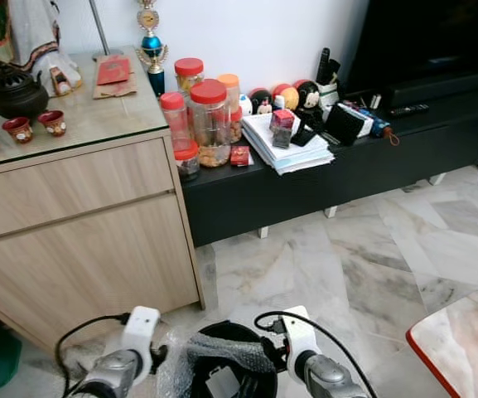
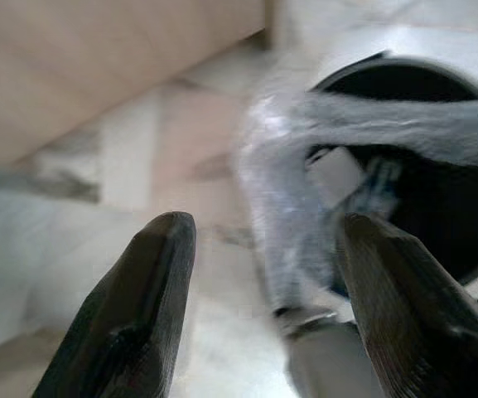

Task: Picking trash to rubbish bin

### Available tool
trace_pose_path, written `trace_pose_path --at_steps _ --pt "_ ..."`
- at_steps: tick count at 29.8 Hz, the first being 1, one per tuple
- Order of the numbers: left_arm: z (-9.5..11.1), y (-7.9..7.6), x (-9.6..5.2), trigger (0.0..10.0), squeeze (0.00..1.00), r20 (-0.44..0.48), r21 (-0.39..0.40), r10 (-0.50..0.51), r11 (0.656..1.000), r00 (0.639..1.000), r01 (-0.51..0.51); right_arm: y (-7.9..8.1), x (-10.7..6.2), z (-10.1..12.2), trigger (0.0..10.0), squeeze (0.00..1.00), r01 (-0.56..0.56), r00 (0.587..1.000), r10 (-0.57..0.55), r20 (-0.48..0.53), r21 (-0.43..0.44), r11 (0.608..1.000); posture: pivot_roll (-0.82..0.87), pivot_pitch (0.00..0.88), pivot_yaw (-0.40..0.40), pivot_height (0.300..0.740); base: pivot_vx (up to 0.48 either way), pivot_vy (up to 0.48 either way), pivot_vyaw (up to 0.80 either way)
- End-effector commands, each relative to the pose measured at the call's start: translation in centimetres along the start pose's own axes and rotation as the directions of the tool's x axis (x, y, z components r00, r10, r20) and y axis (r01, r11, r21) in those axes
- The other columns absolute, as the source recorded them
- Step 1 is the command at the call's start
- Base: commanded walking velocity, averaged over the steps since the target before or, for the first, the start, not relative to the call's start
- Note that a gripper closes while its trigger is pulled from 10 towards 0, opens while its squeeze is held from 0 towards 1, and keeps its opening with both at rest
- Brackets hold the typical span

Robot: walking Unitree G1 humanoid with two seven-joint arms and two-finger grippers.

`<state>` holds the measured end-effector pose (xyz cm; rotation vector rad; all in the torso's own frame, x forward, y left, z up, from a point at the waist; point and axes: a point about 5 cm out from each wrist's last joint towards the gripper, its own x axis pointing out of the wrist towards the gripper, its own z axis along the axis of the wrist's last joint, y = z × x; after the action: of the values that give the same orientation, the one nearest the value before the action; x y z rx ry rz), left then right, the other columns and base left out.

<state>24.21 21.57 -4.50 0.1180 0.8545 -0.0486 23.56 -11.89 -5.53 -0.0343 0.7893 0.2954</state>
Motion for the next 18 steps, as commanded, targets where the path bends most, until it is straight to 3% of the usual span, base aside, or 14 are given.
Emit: trace_pose_path --at_steps 1,8,12,18 --pt "-0.8 0.6 -0.2 10.0 0.0 -0.007 -0.023 0.043 0.999 0.999 -0.043 -0.3 -0.2 -0.7 10.0 0.0 0.032 0.999 -0.032 -0.027 0.013 0.999 0.01 0.042 0.021 0.74 0.0 0.0 0.0" --pt "-2.4 1.5 -0.6 10.0 0.0 -0.033 -0.07 0.105 0.992 0.994 -0.107 -1.0 -0.5 -2.0 10.0 0.0 0.08 0.995 -0.079 -0.067 0.018 0.997 0.01 0.042 0.021 0.74 0.0 0.0 0.0" --pt "-6.6 2.0 -1.8 10.0 0.0 -0.118 -0.065 0.12 0.99 0.986 -0.128 -1.8 -1.8 -5.7 10.0 0.0 0.154 0.976 -0.145 -0.164 0.045 0.987 0.01 0.046 0.025 0.74 0.0 0.0 0.0" --pt "-7.8 2.7 -2.4 10.0 0.0 -0.099 -0.098 0.185 0.976 0.978 -0.195 -2.0 -2.5 -7.3 10.0 0.0 0.186 0.967 -0.165 -0.195 0.094 0.978 0.0 0.042 0.028 0.74 0.0 0.0 0.0"
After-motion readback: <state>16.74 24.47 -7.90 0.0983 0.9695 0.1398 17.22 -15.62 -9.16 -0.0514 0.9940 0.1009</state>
